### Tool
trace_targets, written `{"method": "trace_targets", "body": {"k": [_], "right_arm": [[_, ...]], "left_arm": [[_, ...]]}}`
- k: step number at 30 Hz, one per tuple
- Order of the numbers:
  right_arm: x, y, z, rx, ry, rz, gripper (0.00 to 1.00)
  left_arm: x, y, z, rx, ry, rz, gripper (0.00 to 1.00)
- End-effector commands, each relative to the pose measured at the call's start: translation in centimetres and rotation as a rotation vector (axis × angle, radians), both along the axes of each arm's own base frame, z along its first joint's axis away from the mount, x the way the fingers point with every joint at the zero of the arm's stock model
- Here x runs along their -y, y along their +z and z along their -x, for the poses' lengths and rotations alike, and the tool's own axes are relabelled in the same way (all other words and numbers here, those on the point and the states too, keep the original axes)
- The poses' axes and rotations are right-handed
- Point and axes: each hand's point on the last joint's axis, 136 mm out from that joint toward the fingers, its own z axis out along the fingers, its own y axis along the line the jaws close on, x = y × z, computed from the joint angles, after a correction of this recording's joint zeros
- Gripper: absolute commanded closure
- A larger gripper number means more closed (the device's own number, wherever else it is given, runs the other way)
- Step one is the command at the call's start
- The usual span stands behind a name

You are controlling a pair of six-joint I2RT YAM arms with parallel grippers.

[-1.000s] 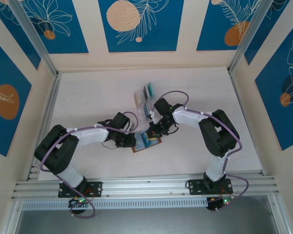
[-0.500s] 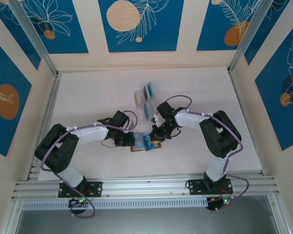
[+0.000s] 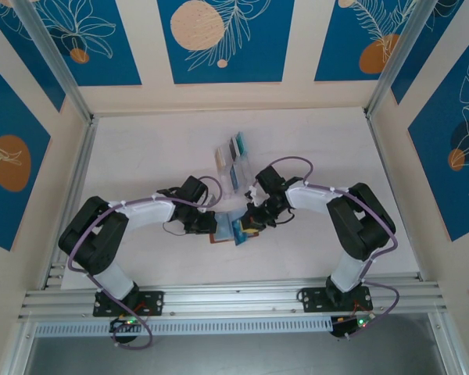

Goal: Put the credit cards into the card holder

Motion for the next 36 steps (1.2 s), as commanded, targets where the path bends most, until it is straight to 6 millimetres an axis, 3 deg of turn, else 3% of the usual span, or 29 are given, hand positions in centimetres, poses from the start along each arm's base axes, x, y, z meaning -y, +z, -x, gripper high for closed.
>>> {"method": "trace_targets", "body": {"k": [1, 28, 36], "right_arm": [[-0.5, 1.9, 0.1, 0.031, 0.034, -0.079, 1.0], [-1.6, -0.2, -0.3, -0.021, 0.104, -0.104, 1.0], [-1.8, -0.9, -1.7, 0.005, 0.109, -0.079, 1.0]], "left_arm": [[-2.2, -2.1, 1.1, -0.055, 0.009, -0.102, 0.91], [-2.6, -2.3, 1.5, -0.057, 0.011, -0.102, 0.91], [-2.5, -2.4, 1.5, -0.061, 0.01, -0.101, 0.91]]}}
